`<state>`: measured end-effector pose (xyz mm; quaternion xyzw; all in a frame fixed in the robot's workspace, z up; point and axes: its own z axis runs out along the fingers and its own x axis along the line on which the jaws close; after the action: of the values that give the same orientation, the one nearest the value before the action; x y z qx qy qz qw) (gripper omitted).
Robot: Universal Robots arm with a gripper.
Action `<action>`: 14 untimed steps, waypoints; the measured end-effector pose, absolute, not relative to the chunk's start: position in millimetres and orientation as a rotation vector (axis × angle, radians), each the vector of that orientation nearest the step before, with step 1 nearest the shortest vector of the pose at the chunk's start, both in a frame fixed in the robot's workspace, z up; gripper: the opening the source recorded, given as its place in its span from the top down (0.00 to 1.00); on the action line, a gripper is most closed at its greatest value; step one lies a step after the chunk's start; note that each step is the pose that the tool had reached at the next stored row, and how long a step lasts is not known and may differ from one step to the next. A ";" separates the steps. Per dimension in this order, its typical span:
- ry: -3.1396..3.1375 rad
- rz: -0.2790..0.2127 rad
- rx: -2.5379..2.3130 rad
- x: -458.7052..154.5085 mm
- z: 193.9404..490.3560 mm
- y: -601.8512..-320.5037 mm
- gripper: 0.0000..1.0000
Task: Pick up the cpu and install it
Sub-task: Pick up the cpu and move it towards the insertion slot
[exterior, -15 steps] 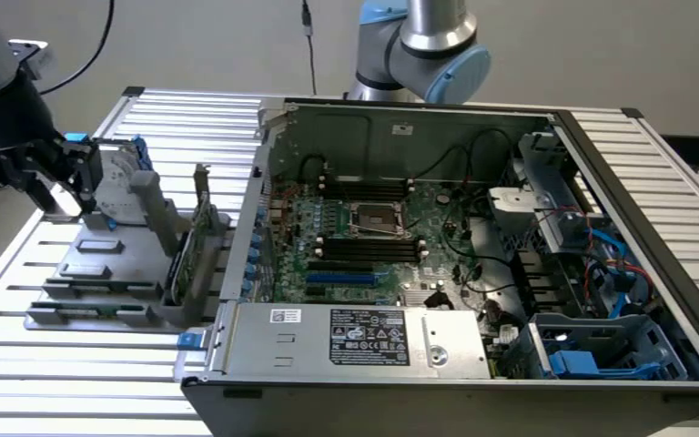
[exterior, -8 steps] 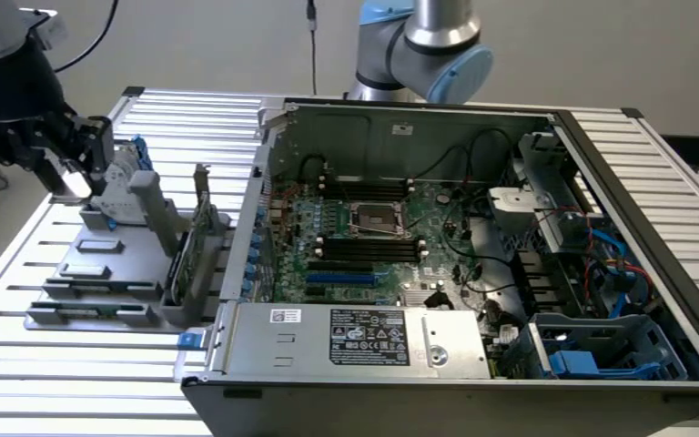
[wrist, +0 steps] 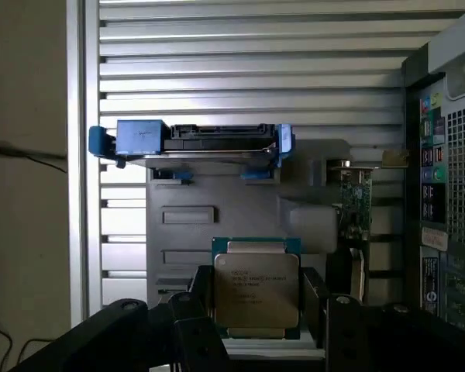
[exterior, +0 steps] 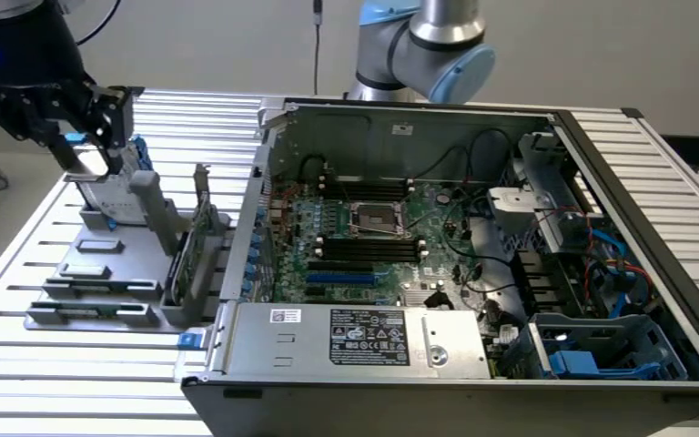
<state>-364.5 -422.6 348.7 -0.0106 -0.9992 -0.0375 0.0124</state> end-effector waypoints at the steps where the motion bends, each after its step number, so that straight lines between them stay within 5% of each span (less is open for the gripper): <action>1: -3.114 -0.117 -0.033 -360.0 351.7 -422.6 0.45; 14: -3.112 -0.126 -0.033 -301.2 379.7 -422.0 0.45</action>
<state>-301.2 -422.0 379.7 -0.0106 -0.9990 -0.0405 0.0136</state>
